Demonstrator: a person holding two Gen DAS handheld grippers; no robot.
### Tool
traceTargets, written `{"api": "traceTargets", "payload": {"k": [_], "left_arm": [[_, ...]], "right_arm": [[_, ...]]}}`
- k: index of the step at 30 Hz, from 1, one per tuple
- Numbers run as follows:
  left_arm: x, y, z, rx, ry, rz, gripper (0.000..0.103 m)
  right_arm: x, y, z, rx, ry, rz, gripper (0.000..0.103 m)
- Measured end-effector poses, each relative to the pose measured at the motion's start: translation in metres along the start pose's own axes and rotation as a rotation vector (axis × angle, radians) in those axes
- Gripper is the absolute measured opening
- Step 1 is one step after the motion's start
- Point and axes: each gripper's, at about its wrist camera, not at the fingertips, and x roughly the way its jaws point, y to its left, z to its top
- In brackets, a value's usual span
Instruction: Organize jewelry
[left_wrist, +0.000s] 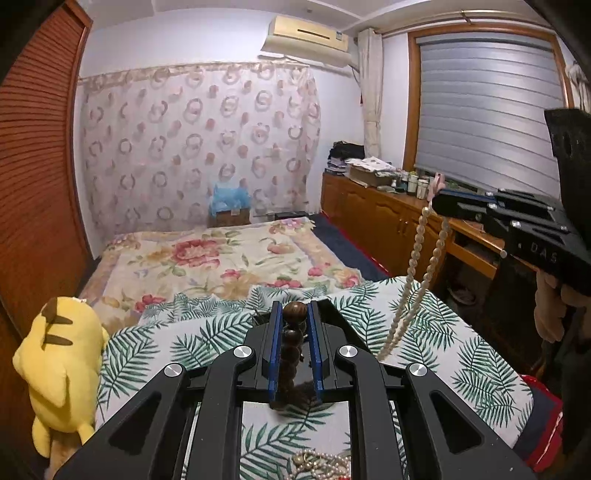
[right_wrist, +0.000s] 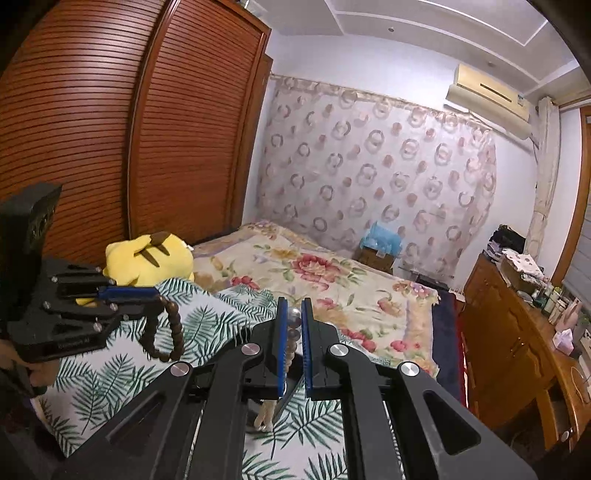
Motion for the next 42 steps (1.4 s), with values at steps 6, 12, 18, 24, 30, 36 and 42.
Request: {"api": "traceTargets", "payload": {"k": [6,12,18,24,30,36,42], "left_arm": [[0.015,-0.002,0.007,0.008,0.012,-0.001,0.012],[0.037,-0.001,0.008,0.001,0.041,-0.013,0.012],[0.061,-0.001,0.004,-0.017,0.076,-0.040,0.012],[0.078,0.002,0.000,-0.039,0.110,-0.039,0.012],[0.085,0.004,-0.005,-0.046,0.122,-0.033,0.013],[0.073,0.006,-0.013,-0.045,0.113,-0.022,0.030],[0.059,0.006,-0.025,-0.029,0.119,0.008,0.045]], "right_arm": [[0.004,-0.003,0.016,-0.009,-0.022,-0.023,0.008],[0.010,-0.006,0.029,-0.016,-0.034,-0.030,0.008],[0.031,-0.006,0.018,-0.001,0.015,-0.007,0.008],[0.069,-0.002,-0.017,0.036,0.119,0.030,0.008],[0.098,-0.003,-0.045,0.110,0.193,0.102,0.008],[0.101,0.006,-0.054,0.110,0.206,0.127,0.009],[0.098,0.008,-0.057,0.123,0.197,0.127,0.009]]}}
